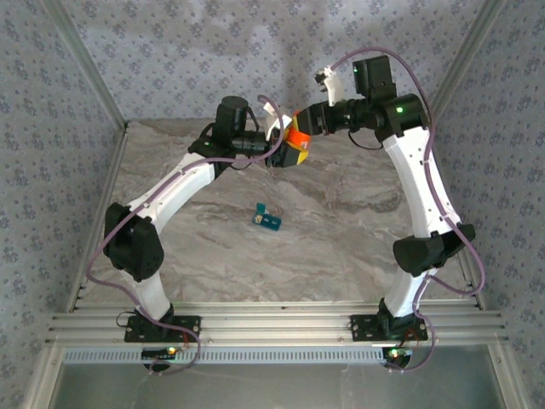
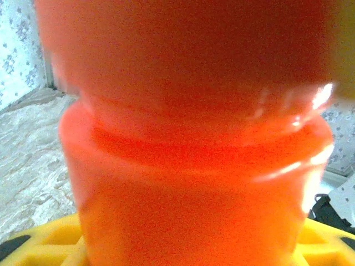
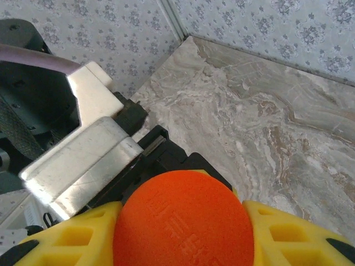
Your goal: Sort the pills into containers
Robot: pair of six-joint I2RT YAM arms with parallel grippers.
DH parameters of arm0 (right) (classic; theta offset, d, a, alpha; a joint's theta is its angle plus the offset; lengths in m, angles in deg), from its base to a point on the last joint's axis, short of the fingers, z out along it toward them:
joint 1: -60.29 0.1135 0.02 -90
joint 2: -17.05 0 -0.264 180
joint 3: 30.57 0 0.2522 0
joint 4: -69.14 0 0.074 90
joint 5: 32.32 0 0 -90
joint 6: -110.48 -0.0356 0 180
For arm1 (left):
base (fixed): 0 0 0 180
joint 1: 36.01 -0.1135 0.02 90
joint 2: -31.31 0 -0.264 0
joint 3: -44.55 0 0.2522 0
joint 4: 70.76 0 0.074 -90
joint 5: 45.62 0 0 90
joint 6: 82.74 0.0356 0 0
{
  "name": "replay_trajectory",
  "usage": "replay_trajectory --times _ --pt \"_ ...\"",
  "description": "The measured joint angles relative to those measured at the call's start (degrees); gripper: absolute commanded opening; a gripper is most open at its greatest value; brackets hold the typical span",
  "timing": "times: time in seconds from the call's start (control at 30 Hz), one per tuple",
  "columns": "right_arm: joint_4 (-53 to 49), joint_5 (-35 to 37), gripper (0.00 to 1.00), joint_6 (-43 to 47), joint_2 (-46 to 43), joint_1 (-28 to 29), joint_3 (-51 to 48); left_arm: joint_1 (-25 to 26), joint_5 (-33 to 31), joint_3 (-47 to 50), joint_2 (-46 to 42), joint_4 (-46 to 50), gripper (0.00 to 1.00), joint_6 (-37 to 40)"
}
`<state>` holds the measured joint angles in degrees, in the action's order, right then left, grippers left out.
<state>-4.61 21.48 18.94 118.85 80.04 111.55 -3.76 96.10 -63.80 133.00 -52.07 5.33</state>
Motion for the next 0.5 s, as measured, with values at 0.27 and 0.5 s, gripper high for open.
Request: replay_trajectory --times 0.27,0.5 --pt "8.39 -0.46 0.00 -7.41 -2.29 0.13 -8.37 -0.72 -0.79 -0.07 0.13 2.80 0.00 -0.63" --pt "12.92 1.25 0.03 -12.33 -4.04 0.31 -11.98 -0.76 -2.03 -0.07 0.11 2.64 0.00 -1.31"
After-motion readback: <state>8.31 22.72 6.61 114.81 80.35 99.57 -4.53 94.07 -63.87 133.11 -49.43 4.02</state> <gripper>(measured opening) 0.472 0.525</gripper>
